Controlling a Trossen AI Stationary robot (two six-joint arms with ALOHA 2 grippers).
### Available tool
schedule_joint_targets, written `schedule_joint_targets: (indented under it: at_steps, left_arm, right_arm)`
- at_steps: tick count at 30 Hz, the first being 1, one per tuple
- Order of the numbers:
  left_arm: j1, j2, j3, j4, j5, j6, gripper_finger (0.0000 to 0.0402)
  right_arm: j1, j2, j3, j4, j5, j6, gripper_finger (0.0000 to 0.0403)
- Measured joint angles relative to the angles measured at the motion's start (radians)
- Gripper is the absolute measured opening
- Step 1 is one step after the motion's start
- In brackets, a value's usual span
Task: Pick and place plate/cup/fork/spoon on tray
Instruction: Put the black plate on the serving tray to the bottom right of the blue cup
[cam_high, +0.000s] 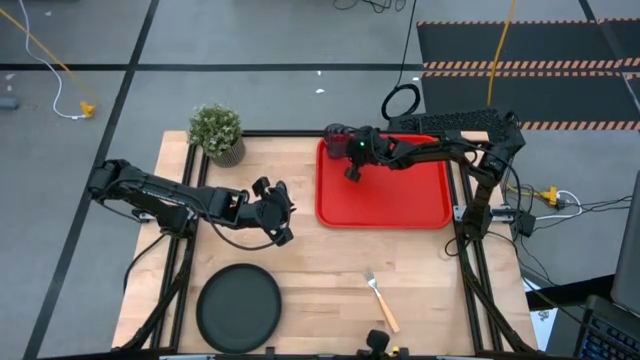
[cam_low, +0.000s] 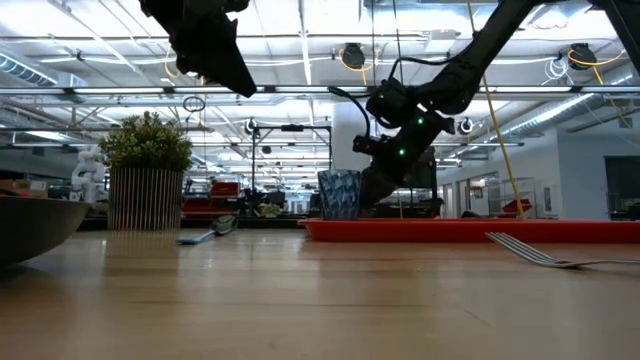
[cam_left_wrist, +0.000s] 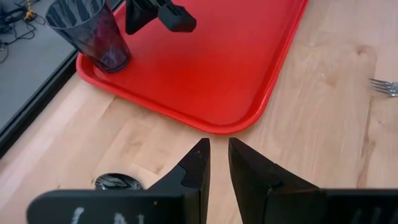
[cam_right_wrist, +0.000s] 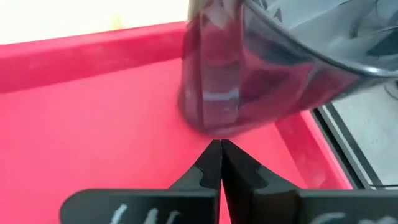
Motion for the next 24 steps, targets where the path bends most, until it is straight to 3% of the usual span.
schedule_joint_targets:
  at_steps: [5,12,15,20,24]
  left_arm:
    - [-0.045,0.0,0.0,0.002,-0.005,-0.029,0.0063]
    - [-0.191,0.023,0.0,0.045,-0.079,-0.113,0.0063]
    - [-0.265,0.049,0.003,0.146,-0.106,-0.129,0.0063]
    - [-0.389,0.138,0.009,0.294,-0.109,-0.056,0.0063]
    - [-0.462,0.225,0.056,0.283,-0.063,-0.059,0.0069]
  right_arm:
    - [0.031,-0.104,0.0,-0.175,0.0,0.022,0.0]
    - [0.1,-0.303,-0.01,-0.429,0.0,0.106,0.0]
    - [0.145,-0.393,-0.063,-0.44,-0.006,0.132,0.0]
    - [0.218,-0.537,-0.178,-0.386,-0.117,0.179,0.0]
    - [0.284,-0.636,-0.258,-0.331,-0.154,0.267,0.0]
